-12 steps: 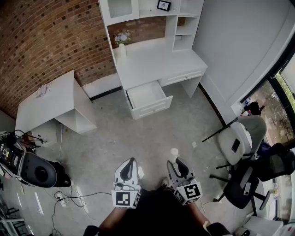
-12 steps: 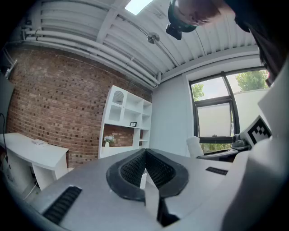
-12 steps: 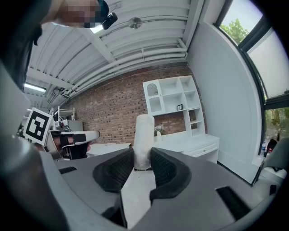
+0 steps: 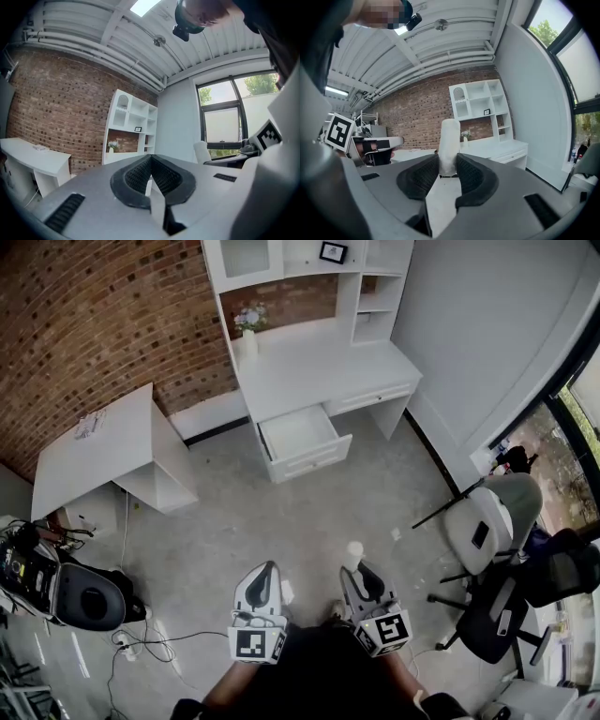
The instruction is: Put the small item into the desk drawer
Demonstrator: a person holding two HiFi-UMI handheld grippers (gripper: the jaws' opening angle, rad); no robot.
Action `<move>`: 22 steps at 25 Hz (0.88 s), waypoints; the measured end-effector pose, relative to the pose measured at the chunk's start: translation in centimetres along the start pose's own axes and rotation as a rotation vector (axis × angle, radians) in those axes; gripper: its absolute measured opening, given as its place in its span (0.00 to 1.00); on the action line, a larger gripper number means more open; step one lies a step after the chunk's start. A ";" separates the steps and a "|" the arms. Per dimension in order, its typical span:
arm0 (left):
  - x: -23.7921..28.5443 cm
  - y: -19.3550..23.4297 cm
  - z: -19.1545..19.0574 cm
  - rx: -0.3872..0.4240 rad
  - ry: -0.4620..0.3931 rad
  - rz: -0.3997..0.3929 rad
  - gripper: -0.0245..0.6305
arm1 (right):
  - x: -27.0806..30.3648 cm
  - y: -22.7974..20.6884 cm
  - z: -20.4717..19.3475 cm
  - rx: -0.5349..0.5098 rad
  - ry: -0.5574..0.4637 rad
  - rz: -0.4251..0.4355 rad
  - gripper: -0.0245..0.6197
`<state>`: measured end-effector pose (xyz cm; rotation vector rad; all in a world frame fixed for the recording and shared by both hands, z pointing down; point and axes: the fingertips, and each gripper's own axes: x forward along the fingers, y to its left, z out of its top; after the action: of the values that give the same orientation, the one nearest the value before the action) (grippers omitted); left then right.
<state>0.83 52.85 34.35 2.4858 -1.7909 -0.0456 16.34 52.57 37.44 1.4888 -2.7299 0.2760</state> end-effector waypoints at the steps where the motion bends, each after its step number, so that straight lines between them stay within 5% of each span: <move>1: -0.2 0.1 -0.1 -0.001 0.002 0.000 0.07 | -0.1 0.2 0.1 0.000 -0.002 0.001 0.25; 16: -3.2 4.3 -0.9 -0.024 0.024 -0.011 0.07 | 1.4 5.5 -0.4 -0.002 0.011 -0.016 0.25; 22: -7.0 3.8 -4.5 -0.036 0.021 -0.021 0.07 | -1.2 7.5 -4.1 -0.004 0.011 -0.029 0.25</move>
<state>-4.66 58.48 39.02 2.4715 -1.7409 -0.0526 10.51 58.22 40.27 1.5203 -2.6958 0.2768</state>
